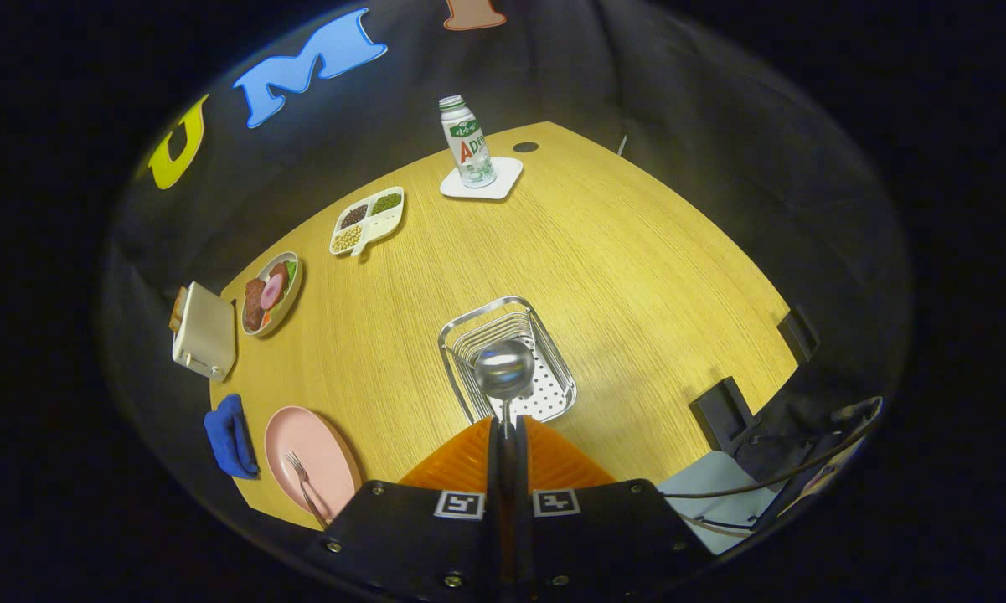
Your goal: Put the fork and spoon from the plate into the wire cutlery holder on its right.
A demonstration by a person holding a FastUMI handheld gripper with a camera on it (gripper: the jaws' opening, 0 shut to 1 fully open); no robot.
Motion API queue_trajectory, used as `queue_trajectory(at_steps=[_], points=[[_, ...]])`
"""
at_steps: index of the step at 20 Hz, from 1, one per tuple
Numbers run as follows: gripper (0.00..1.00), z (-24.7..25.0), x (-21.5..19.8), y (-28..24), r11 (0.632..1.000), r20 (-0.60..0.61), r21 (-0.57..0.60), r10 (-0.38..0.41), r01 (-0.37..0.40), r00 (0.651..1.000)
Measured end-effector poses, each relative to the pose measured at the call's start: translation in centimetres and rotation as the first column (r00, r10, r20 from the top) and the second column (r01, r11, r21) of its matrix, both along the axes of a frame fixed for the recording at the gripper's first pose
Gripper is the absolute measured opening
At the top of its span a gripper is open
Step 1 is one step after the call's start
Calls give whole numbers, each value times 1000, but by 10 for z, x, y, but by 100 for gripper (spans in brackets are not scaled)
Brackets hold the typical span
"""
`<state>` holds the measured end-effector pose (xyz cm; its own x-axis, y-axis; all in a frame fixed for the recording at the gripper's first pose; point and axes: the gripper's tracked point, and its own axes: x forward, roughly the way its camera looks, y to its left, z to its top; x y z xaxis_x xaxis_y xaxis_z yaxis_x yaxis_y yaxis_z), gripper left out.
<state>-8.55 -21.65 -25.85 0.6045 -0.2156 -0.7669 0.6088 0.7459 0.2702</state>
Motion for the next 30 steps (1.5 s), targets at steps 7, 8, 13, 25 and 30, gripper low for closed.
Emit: queue_trajectory(at_steps=[7, 8, 13, 25, 30], points=[[8, 15, 8, -4, 1000, 44, -1, -9, 9, 999], [10, 16, 9, -6, 1000, 44, -9, -11, 12, 999], [44, 21, 11, -5, 999, 61, -27, -18, 19, 998], [44, 53, 30, 20, 996, 124, -87, 41, -31, 991], [44, 62, 50, 60, 985, 132, -122, 138, -122, 982]])
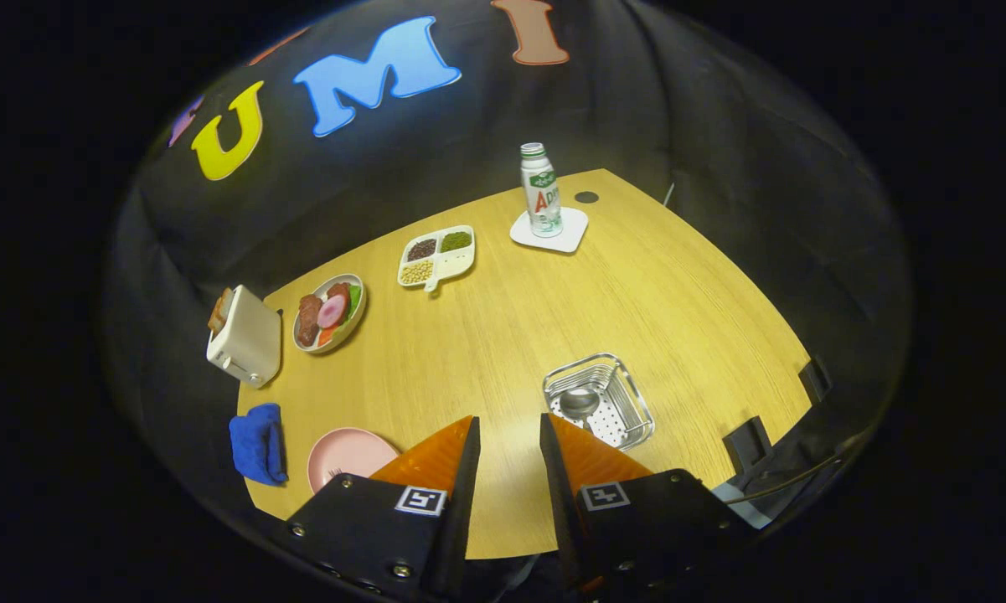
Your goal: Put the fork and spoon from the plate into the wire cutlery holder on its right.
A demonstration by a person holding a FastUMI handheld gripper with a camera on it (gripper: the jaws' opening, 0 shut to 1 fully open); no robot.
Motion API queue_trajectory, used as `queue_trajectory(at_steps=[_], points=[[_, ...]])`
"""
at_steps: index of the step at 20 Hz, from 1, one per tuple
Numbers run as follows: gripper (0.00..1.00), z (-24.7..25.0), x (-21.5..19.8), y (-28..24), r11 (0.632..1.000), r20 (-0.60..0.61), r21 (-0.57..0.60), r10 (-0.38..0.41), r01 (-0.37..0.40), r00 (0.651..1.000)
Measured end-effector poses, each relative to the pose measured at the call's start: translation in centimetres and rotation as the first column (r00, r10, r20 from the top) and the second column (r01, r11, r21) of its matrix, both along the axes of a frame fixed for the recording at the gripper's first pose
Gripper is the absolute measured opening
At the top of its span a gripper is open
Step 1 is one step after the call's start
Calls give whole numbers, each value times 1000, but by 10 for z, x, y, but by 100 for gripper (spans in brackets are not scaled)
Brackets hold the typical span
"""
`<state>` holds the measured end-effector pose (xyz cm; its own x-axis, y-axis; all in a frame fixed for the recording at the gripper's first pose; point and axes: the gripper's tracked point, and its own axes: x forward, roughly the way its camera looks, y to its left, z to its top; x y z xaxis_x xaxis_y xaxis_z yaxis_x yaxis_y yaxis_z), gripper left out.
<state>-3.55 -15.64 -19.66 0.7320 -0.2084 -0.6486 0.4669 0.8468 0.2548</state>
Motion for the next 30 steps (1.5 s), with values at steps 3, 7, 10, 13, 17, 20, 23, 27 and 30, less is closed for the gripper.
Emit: queue_trajectory(at_steps=[3, 7, 10, 13, 17, 20, 23, 27, 30], points=[[44, -2, 16, 33, 998, -3, -2, 70, -70, 998], [44, -12, 35, 81, 986, -23, 15, 166, -165, 986], [44, -23, 46, 116, 972, -47, 20, 234, -234, 971], [44, -38, 54, 151, 952, -79, 27, 307, -306, 948], [44, -66, 57, 192, 919, -140, 36, 394, -393, 908], [44, -89, 55, 219, 892, -188, 55, 451, -449, 873], [44, -111, 50, 237, 867, -239, 67, 495, -494, 835], [44, -136, 42, 247, 840, -305, 74, 532, -537, 790], [44, -148, 40, 253, 823, -339, 78, 553, -563, 761]])
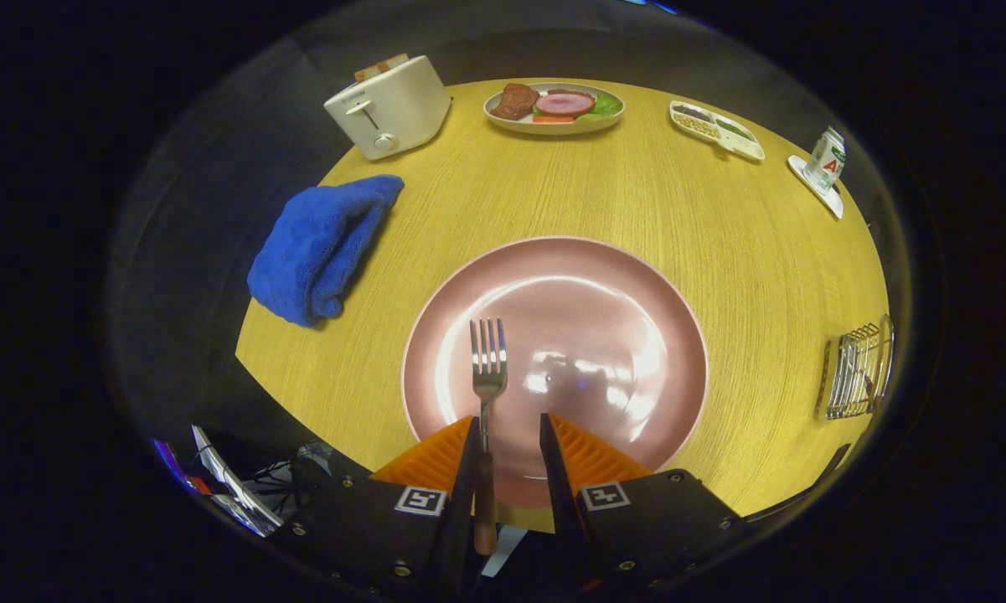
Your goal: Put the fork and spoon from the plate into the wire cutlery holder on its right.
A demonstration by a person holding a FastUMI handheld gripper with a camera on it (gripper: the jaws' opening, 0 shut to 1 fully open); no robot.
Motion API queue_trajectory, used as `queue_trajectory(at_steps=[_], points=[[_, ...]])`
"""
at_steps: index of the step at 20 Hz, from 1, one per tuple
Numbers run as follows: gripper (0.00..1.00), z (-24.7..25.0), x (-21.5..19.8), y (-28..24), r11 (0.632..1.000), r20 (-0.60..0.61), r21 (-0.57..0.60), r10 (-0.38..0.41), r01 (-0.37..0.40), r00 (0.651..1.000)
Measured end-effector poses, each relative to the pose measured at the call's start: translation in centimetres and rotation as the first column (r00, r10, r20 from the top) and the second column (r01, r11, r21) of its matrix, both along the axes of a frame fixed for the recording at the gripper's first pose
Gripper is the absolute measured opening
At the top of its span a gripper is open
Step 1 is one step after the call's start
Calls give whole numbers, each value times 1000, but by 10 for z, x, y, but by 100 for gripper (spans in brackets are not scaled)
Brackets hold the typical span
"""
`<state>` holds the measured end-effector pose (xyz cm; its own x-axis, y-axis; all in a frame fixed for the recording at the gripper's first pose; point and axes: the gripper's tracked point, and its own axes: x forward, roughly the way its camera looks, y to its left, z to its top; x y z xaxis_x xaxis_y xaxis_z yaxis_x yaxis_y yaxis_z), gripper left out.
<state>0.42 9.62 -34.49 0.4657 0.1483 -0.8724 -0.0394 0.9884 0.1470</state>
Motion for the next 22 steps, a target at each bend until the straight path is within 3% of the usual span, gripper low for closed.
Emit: queue_trajectory(at_steps=[10, 11, 15, 16, 22], points=[[44, -27, -7, 11, 998, -88, -4, 59, -60, 994], [9, -41, 2, 14, 999, -105, 2, 48, -48, 993], [11, -16, -9, 10, 999, -105, 15, 45, -44, 993], [3, -21, -5, 10, 999, -115, 23, 46, -44, 992], [3, -7, 1, 9, 996, -86, 90, -1, 9, 996]])
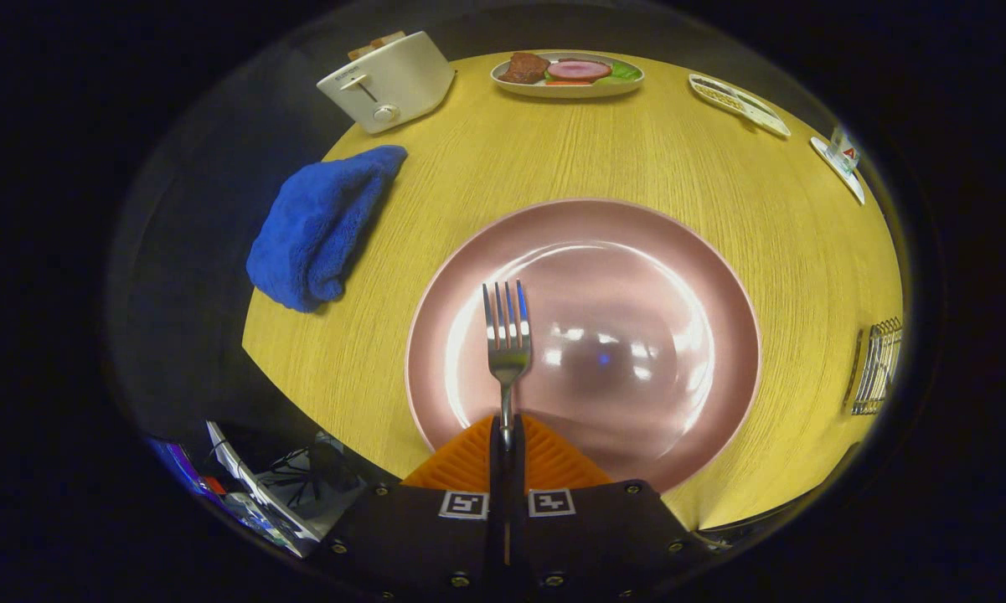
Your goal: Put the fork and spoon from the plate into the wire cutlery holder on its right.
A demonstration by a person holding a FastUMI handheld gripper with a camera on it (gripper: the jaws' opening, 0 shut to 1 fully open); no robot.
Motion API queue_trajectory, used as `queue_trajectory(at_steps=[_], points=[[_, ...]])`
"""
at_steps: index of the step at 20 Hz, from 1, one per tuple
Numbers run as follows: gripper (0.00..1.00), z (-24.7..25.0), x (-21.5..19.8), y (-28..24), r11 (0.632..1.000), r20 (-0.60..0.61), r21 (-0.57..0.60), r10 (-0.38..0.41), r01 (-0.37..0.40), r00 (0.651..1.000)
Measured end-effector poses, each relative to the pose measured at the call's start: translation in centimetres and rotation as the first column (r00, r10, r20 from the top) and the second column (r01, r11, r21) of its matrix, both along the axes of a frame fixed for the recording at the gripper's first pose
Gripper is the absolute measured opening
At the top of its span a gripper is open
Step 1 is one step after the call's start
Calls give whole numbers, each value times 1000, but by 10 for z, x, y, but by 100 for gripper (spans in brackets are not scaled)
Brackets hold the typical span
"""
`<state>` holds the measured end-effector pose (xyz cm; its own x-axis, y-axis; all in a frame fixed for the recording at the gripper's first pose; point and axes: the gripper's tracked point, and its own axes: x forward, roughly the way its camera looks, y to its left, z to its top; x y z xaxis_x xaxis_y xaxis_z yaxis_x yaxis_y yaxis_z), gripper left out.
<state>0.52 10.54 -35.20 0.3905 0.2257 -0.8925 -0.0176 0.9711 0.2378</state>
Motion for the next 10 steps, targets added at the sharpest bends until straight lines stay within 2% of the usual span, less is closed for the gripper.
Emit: queue_trajectory(at_steps=[10], points=[[3, 32, 11, -45, 992, 60, 29, -123, 122, 991]])
